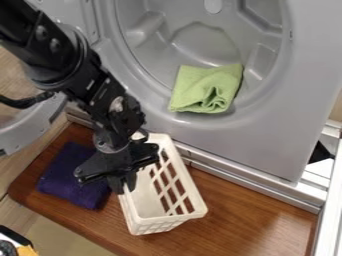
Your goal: Move the white basket to the center of the table
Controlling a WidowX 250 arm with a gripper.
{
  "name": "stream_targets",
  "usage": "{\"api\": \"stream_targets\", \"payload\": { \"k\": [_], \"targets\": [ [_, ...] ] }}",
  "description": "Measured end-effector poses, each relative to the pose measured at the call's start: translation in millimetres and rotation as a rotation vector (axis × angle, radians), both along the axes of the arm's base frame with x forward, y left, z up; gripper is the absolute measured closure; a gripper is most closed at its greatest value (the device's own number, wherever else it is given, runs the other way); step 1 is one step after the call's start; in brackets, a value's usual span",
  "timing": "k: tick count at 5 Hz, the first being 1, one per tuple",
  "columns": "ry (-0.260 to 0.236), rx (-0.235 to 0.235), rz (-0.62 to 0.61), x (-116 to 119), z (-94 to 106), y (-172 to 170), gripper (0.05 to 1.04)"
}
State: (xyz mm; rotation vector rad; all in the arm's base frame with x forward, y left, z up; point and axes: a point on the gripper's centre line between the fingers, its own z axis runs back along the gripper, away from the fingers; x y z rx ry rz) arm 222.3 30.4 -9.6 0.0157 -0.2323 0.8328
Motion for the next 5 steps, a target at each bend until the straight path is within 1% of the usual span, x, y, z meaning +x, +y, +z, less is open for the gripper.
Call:
{"api": "stream_targets", "payload": {
  "k": [1,2,3,4,5],
  "targets": [
    [0.015,-0.028,0.039,0,-12.7,1,0.971],
    [0.052,-0.041,0.034,-1,-15.1,-1,0.785],
    [0.058,-0.054,0.027,0,-14.6,-6,0.491],
    [0.063,-0.057,-0.01,5,-12.0,-10,0.188],
    [0.097,-0.04,-0.085,10,-5.2,-9,0.075]
  ]
}}
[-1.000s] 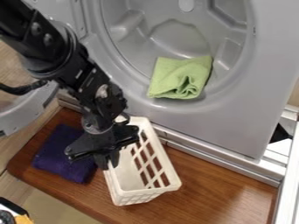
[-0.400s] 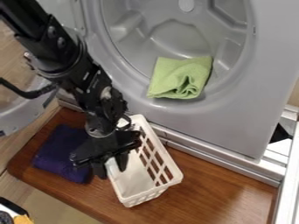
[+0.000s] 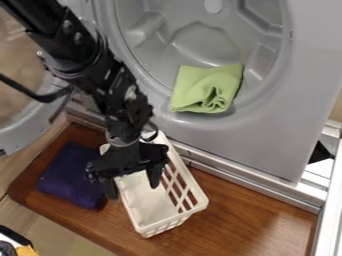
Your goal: Move the white basket to the center of the table
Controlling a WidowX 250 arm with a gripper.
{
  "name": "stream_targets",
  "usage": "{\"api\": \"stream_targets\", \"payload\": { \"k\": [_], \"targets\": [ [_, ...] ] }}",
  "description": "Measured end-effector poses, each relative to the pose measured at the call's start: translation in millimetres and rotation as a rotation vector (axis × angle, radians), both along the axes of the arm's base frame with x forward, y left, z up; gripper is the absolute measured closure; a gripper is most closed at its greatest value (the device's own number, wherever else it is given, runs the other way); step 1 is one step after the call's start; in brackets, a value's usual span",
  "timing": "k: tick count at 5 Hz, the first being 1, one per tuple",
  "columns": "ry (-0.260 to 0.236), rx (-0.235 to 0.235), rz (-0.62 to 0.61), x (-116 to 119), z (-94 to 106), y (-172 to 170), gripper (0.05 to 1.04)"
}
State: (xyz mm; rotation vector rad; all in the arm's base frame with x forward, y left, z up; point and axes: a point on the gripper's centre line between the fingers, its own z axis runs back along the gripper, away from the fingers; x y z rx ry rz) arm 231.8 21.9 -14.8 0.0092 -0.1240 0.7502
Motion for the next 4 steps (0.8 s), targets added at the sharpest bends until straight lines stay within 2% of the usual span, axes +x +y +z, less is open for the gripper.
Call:
{"api": "stream_targets", "payload": {
  "k": [1,2,3,4],
  "targets": [
    [0.029,0.043,-0.052,2,17.4,6,0.081],
    [0.057,0.122,-0.116,2,44.9,17,0.085],
    [0.059,0.177,-0.214,3,70.7,20,0.085],
    [0.061,0.179,-0.22,3,72.0,20,0.085]
  ]
}}
